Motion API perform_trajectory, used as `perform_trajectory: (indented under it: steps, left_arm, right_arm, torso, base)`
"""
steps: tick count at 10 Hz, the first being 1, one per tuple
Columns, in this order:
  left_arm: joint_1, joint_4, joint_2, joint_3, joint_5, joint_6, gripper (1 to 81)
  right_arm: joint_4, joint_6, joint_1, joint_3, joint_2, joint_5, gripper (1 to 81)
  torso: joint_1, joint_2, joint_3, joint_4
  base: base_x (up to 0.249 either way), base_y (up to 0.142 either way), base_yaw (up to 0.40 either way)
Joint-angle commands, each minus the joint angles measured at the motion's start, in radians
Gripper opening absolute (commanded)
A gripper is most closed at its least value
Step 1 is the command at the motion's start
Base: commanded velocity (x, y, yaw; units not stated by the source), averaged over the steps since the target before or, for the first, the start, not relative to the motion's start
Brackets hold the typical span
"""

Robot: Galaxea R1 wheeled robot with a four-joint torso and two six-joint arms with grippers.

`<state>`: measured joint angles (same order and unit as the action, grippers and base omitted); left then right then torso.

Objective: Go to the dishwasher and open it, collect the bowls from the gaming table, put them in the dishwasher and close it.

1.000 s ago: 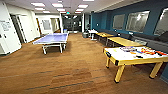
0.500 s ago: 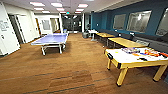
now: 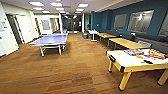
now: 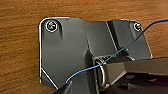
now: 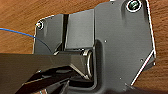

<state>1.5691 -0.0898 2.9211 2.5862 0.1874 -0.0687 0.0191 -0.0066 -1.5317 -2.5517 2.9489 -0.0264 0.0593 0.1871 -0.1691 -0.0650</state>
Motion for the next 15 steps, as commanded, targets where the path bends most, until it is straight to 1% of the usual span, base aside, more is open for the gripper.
perform_trajectory:
  steps: [1,5,8,15]
  left_arm:
    - [-0.039,-0.001,-0.008,-0.003,-0.045,0.000,81.1]
    - [-0.039,-0.005,-0.008,-0.003,-0.046,0.000,81.1]
    - [-0.039,-0.007,-0.009,-0.003,-0.046,0.000,81.1]
    - [-0.039,-0.007,-0.009,-0.003,-0.049,0.000,81.1]
  right_arm:
    - [0.007,-0.003,0.047,0.005,0.001,0.054,81.1]
    - [0.007,-0.004,0.047,0.004,0.006,0.054,81.1]
    - [0.007,-0.006,0.047,0.004,0.009,0.054,81.1]
    - [0.005,-0.006,0.047,-0.001,0.009,0.054,81.1]
  torso:
    - [0.000,0.000,0.000,0.000]
    - [0.000,0.000,0.000,0.000]
    - [0.001,0.000,0.000,0.000]
    - [0.001,-0.001,0.000,0.000]
  base:
    - [0.227,0.000,0.000]
    - [0.214,0.000,0.000]
    - [0.153,0.000,0.000]
    - [0.012,0.000,0.000]
